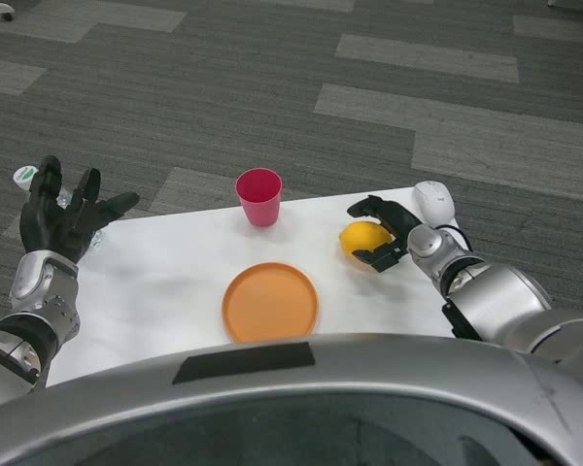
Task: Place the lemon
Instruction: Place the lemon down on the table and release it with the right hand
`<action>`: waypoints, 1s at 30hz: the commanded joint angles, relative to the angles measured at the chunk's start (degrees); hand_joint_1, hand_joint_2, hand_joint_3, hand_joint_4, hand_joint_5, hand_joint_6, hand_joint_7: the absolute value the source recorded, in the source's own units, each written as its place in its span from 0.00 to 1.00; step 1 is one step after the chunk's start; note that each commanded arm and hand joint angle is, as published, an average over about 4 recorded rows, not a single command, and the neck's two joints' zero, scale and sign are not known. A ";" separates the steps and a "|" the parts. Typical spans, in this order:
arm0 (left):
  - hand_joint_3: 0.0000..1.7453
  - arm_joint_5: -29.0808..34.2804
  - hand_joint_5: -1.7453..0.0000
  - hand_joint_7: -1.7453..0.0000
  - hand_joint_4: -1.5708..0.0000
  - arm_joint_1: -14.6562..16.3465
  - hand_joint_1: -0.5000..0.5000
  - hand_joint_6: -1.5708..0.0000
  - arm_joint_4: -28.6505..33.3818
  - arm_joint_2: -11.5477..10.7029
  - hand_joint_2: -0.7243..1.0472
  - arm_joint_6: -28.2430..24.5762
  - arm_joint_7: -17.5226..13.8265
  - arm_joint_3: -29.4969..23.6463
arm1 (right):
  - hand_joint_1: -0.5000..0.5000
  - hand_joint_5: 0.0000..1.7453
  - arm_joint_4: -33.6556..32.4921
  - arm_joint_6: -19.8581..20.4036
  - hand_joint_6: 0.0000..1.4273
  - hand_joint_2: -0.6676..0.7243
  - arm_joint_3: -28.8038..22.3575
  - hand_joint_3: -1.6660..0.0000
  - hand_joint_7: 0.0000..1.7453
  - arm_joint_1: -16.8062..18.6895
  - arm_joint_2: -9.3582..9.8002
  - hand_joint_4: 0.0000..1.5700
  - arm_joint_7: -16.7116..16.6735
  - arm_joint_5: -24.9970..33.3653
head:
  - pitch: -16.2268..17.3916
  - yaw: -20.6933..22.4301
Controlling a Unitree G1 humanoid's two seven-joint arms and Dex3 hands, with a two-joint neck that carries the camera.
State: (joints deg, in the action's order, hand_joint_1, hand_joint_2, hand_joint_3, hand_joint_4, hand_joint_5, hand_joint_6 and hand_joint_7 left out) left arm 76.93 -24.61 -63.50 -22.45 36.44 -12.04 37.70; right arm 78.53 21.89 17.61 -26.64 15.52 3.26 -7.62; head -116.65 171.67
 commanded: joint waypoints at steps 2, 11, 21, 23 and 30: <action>0.05 -0.29 1.00 1.00 1.00 -0.88 1.00 0.98 -0.36 -0.10 1.00 -0.10 0.18 0.09 | 0.49 0.86 1.01 -2.73 0.03 0.09 1.02 0.29 0.34 0.80 -0.30 0.00 1.77 -0.71 | 0.00 0.00; 0.05 -0.29 1.00 1.00 1.00 -0.88 1.00 0.98 -0.49 0.01 1.00 -0.21 0.18 0.09 | 0.46 0.62 1.07 -3.78 0.02 0.28 1.22 0.63 0.31 0.80 -0.17 0.00 3.05 -0.47 | 0.63 -0.70; 0.05 -0.29 1.00 1.00 1.00 -0.88 1.00 1.00 -0.58 0.12 1.00 -0.23 0.27 0.09 | 0.42 0.50 1.36 -4.31 0.00 0.36 1.15 0.67 0.24 0.80 -0.14 0.00 3.60 -0.29 | 0.81 -0.68; 0.05 -0.29 1.00 1.00 1.00 -0.88 1.00 1.00 -0.58 0.12 1.00 -0.27 0.27 0.09 | 0.42 0.50 1.45 -4.40 0.00 0.36 1.15 0.67 0.24 0.80 -0.14 0.00 3.64 -0.29 | 0.85 -0.66; 0.05 -0.29 1.00 1.00 1.00 -0.97 1.00 0.99 -0.58 0.12 1.00 -0.32 0.27 0.09 | 0.42 0.50 1.86 -4.75 0.00 0.36 1.17 0.69 0.24 0.80 -0.14 0.00 4.01 -0.20 | 0.86 -0.62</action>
State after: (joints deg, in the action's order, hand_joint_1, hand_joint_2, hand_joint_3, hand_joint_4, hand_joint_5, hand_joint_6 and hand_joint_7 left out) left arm 76.93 -24.61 -63.93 -22.43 36.42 -12.03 37.74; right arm 78.65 19.84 18.30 -27.42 15.94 5.64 -7.45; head -115.79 171.05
